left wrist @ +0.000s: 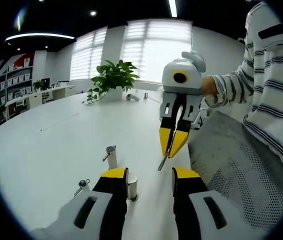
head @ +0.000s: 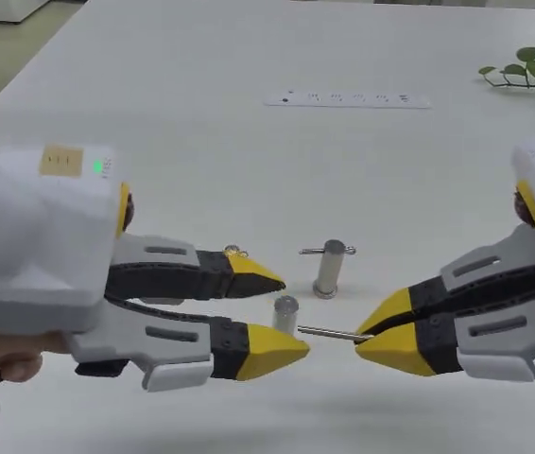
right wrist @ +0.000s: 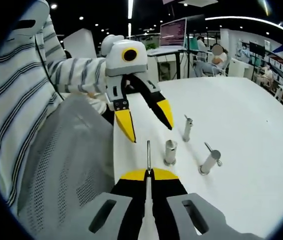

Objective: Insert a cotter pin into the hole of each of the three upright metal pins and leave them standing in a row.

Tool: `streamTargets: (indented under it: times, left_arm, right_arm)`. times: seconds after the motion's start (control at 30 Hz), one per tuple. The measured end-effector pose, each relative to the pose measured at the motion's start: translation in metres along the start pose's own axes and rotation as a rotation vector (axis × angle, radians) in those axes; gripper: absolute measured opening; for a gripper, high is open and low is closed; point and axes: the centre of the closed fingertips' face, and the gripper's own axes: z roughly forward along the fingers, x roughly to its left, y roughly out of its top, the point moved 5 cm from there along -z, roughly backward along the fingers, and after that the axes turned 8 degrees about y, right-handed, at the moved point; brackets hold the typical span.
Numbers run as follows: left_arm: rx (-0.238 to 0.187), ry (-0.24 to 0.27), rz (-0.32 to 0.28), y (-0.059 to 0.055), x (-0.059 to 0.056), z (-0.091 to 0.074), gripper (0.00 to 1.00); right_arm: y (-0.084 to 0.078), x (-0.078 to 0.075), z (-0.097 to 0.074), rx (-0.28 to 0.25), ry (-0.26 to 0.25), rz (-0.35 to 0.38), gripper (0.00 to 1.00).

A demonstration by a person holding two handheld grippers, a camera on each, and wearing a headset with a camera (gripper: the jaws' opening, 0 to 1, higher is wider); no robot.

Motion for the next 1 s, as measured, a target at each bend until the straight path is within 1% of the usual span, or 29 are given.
streamTargets:
  times: [0.07,0.1,0.13,0.17,0.23,0.27,0.33,0.37,0.4,0.47,0.53,0.6,0.63,0.67,0.73,0.87,0.93,1.0]
  left_arm:
    - [-0.006,0.019,-0.005,-0.005,0.004,0.002,0.35]
    - [-0.020,0.022,-0.020,-0.006,0.006,0.004,0.35]
    - [-0.036,0.028,-0.048,-0.007,0.007,0.006,0.35]
    - [-0.037,0.029,-0.046,-0.010,0.008,0.007,0.35]
    - [-0.017,0.035,-0.039,-0.018,0.009,0.012,0.36]
    - [-0.007,0.046,-0.034,-0.022,0.011,0.014,0.36]
    - [0.005,0.058,-0.043,-0.028,0.014,0.018,0.36]
    - [0.013,0.065,-0.043,-0.030,0.015,0.020,0.36]
    - [0.029,0.073,-0.031,-0.034,0.016,0.022,0.36]
    - [0.038,0.076,-0.026,-0.038,0.017,0.025,0.36]
    - [0.038,0.073,-0.032,-0.040,0.018,0.027,0.35]
    - [0.045,0.071,-0.041,-0.042,0.017,0.031,0.34]
    - [0.069,0.069,-0.010,-0.045,0.017,0.033,0.33]
    - [0.074,0.073,-0.001,-0.046,0.017,0.035,0.33]
    - [0.082,0.080,-0.019,-0.049,0.018,0.039,0.31]
    - [0.078,0.076,-0.013,-0.050,0.018,0.043,0.28]
    - [0.079,0.076,-0.011,-0.050,0.019,0.044,0.26]
    - [0.085,0.075,-0.012,-0.052,0.020,0.045,0.20]
  right_arm:
    - [-0.003,-0.005,0.001,0.026,-0.012,0.015,0.03]
    - [-0.005,-0.007,0.001,0.032,-0.016,0.025,0.03]
    - [-0.006,-0.010,0.001,0.036,-0.020,0.038,0.03]
    - [-0.006,-0.012,0.002,0.038,-0.024,0.046,0.03]
    - [-0.009,-0.017,0.003,0.060,-0.038,0.051,0.03]
    - [-0.009,-0.018,0.003,0.064,-0.038,0.052,0.03]
    - [-0.010,-0.021,0.004,0.064,-0.038,0.069,0.03]
    - [-0.011,-0.024,0.005,0.073,-0.041,0.077,0.03]
    - [-0.013,-0.025,0.005,0.090,-0.047,0.077,0.03]
    - [-0.016,-0.029,0.007,0.114,-0.054,0.067,0.03]
    - [-0.016,-0.032,0.009,0.109,-0.050,0.082,0.03]
    - [-0.015,-0.033,0.011,0.116,-0.049,0.080,0.03]
    - [-0.015,-0.034,0.011,0.120,-0.050,0.077,0.03]
    - [-0.016,-0.035,0.012,0.130,-0.054,0.068,0.03]
    - [-0.017,-0.037,0.013,0.137,-0.053,0.064,0.03]
    - [-0.019,-0.041,0.012,0.184,-0.065,0.025,0.03]
    - [-0.019,-0.041,0.012,0.189,-0.064,0.020,0.03]
    - [-0.019,-0.042,0.012,0.191,-0.060,0.016,0.03]
